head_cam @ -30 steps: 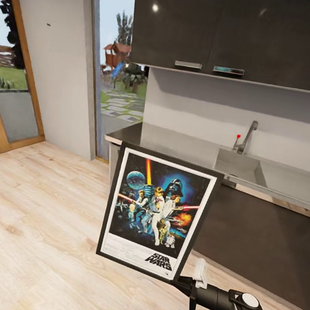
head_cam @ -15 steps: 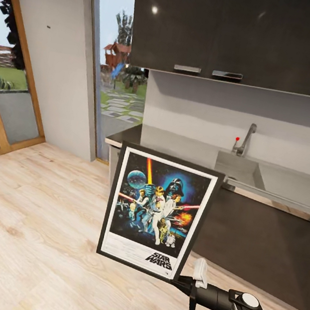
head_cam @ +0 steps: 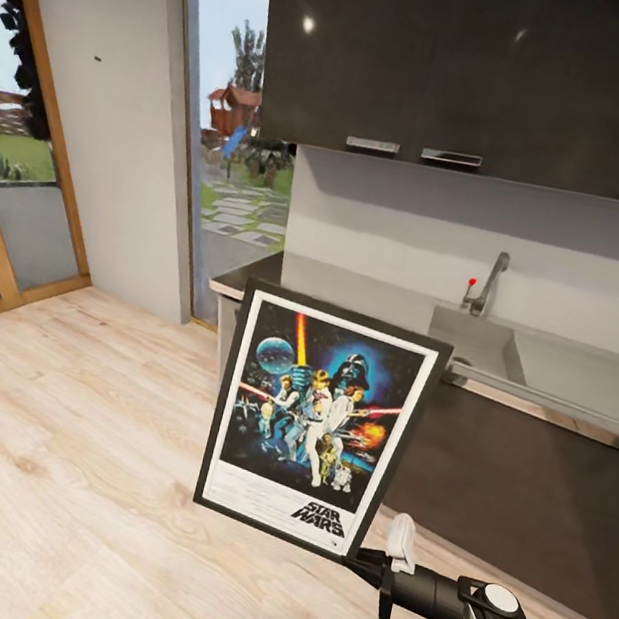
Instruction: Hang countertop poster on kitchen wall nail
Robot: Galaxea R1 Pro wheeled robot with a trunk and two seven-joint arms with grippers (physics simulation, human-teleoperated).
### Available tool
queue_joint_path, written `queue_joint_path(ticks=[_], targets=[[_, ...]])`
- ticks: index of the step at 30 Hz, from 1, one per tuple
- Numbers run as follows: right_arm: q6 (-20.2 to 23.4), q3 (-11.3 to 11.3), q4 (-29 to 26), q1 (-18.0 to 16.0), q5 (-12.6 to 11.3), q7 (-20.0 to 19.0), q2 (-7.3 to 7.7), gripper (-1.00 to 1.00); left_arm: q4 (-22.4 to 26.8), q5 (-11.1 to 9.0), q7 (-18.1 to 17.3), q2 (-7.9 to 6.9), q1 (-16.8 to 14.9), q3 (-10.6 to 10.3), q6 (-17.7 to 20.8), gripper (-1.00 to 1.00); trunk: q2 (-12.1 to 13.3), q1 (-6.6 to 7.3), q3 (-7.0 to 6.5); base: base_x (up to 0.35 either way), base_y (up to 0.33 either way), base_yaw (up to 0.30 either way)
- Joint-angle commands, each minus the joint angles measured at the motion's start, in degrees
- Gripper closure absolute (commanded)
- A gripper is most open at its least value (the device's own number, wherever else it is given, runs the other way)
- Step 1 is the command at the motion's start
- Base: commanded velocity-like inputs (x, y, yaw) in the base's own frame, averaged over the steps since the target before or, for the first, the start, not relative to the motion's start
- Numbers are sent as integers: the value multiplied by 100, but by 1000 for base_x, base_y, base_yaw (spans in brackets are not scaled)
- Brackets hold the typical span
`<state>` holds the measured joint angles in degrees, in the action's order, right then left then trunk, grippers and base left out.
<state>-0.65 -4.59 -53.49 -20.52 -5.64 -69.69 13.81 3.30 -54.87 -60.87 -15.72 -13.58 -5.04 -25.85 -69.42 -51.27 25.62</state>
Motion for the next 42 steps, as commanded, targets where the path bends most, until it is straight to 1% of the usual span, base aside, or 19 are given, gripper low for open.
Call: queue_joint_path(ticks=[1, 42], targets=[[12, -18, 3, -5, -44, -22, 7, 100, -4, -47, -12, -2, -4, -49, -26, -100, 38, 23, -13, 0, 0, 0], [-13, -25, -9, -5, -51, -27, 8, 100, -4, -46, -12, -2, -4, -49, -25, -100, 1682, 923, -749, 0, 0, 0]])
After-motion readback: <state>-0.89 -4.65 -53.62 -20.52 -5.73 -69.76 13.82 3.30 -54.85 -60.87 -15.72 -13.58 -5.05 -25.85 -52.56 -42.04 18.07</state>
